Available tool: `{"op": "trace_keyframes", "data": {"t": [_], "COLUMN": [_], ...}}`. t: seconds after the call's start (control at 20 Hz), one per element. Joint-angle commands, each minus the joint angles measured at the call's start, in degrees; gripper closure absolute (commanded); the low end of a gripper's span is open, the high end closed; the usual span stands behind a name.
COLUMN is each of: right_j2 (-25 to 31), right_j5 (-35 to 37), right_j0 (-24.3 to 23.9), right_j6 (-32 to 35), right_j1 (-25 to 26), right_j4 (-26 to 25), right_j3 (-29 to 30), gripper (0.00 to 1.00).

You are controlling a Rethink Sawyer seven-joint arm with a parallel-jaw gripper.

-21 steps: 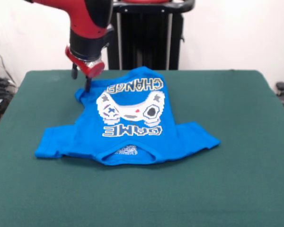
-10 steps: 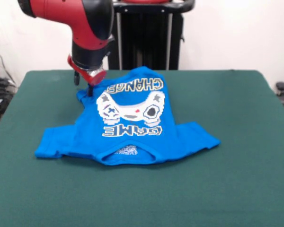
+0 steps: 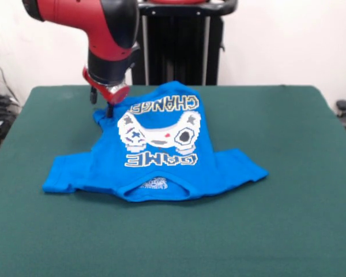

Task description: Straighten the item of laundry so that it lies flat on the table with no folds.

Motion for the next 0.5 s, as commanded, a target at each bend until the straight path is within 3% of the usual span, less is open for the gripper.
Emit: {"op": "trace_keyframes", "data": {"t": [0.05,0.5], "right_j2": [1.55,1.57], "right_j5": [-2.19,0.43], "right_j0": [1.39,-2.81], "right_j6": [-0.32,-5.88], "right_j1": [6.34,4.83], "right_j4": [-2.90,-4.95], "right_j3": [-5.18,-4.50], "gripper": [0.00,0.00]}}
